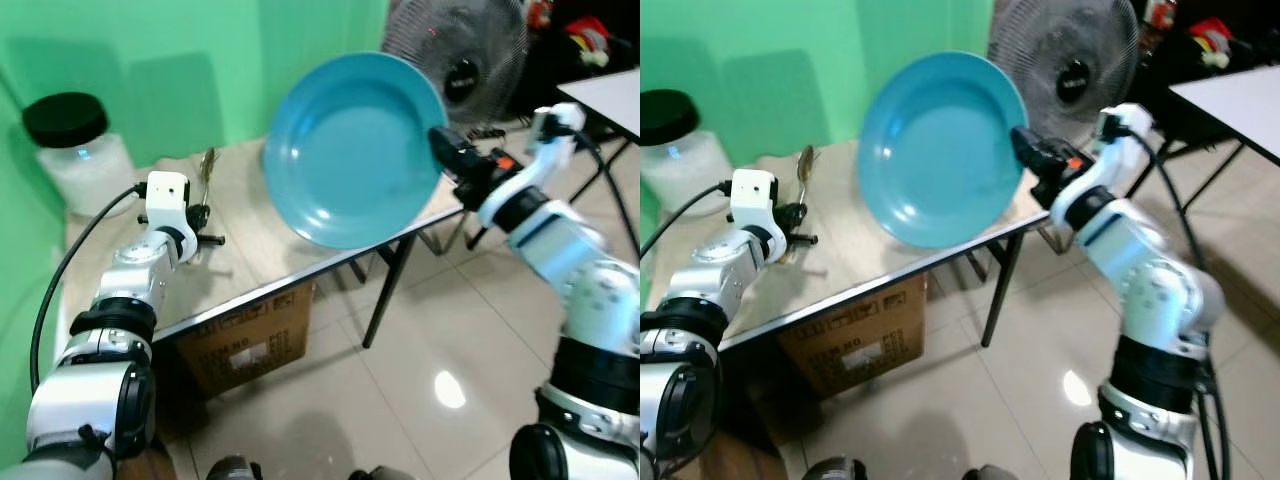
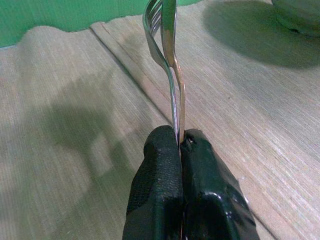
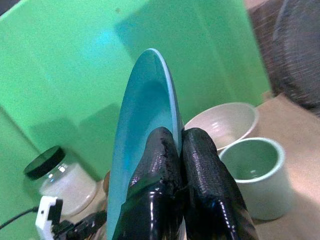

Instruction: Setting the table

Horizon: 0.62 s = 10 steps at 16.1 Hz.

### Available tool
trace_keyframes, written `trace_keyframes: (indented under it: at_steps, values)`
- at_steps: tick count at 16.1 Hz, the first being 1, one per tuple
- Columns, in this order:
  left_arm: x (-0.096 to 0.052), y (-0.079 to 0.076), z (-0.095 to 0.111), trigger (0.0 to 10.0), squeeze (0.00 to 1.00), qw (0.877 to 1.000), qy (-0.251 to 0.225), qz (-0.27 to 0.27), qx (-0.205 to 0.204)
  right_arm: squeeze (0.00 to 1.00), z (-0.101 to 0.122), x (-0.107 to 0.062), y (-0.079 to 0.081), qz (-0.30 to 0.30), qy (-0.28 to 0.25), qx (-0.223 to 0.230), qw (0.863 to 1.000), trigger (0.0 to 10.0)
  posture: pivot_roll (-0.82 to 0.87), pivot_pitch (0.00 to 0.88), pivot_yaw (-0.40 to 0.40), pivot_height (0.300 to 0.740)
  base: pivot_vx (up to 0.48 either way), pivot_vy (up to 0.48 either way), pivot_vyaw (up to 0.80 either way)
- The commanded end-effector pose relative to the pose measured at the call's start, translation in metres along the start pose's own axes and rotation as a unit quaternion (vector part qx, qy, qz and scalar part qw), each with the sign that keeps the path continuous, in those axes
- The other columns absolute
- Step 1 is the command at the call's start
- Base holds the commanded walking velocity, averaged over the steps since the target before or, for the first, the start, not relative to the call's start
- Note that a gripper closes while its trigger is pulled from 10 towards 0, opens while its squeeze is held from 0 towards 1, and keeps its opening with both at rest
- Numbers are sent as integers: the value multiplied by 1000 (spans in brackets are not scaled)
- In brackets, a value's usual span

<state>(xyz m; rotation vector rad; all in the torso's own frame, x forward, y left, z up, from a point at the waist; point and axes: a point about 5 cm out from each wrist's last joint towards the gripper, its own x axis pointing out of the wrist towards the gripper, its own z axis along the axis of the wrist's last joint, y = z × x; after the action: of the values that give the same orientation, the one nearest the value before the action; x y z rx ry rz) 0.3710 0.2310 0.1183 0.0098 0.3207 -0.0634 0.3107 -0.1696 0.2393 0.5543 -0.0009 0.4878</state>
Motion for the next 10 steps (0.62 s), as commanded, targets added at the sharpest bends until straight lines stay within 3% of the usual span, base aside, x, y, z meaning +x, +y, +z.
trace_keyframes:
  at_steps: [1, 2, 3, 9, 10]
  values:
    - [1, 4, -1, 10000, 0, 1000, 9, 14, 5, 0, 10, -8, 6, 7, -16, -11, 1000, 0, -147, 80, -36, 740, 0, 0, 0]
    - [0, 5, -2, 10000, 0, 1000, 9, 13, 2, 0, 10, -10, 7, 6, -16, -12, 1000, 0, -147, 80, -36, 740, 0, 0, 0]
    - [1, 6, -1, 10000, 1000, 1000, 8, 10, -5, 0, 10, -13, 7, 2, -14, -12, 1000, 0, -145, 81, -32, 740, 0, 0, 0]
    - [-4, 29, 12, 10000, 1000, 998, -3, 39, 45, 0, 3, -17, 10, -6, -16, 2, 1000, 0, -101, 55, -10, 740, 0, 0, 0]
    - [-7, 36, 19, 10000, 412, 997, -17, 49, 63, 0, 3, -18, 10, -1, -16, 4, 1000, 0, -92, 48, -6, 740, 0, 0, 0]
